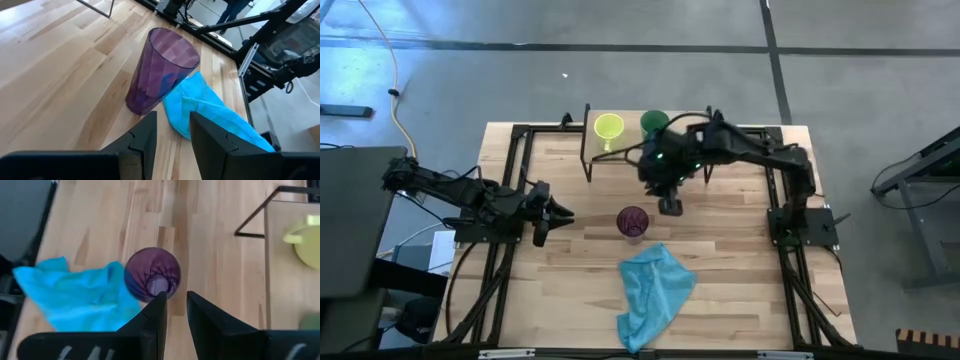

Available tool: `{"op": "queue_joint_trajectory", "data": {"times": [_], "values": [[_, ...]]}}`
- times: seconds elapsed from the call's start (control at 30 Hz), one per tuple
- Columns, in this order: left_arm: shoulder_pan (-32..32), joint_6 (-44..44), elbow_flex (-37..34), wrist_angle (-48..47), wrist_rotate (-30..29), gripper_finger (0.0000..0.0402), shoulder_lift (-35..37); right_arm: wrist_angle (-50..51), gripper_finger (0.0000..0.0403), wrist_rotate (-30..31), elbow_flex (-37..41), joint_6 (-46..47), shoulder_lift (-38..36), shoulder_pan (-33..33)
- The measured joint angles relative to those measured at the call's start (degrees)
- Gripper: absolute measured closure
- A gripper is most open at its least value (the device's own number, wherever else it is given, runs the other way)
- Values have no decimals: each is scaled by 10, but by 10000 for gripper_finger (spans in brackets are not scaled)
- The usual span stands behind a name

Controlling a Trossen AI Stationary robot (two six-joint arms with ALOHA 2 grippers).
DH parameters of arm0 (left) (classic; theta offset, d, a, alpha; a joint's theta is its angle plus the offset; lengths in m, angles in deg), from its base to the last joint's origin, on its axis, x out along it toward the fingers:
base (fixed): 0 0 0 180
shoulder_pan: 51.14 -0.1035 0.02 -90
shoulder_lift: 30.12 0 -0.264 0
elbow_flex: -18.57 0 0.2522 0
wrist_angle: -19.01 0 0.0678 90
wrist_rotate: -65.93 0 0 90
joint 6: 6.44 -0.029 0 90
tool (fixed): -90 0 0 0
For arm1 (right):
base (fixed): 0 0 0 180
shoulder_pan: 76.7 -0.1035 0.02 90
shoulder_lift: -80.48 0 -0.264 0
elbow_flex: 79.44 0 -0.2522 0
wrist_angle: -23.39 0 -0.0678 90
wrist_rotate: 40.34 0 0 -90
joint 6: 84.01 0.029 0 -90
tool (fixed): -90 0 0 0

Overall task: Stack small to large cups/mugs on shelf
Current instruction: Put the violet cup on the shelf

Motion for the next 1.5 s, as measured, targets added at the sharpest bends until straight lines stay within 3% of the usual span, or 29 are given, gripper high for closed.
{"op": "queue_joint_trajectory", "data": {"times": [0.83, 1.5], "values": [[0, 18, 0, -2, 7, 298, -6, -18, 336, 8, 1, 4, 143, -4], [0, 16, 0, -5, 0, 298, -6, -23, 336, 25, 1, 23, 158, -3]]}}
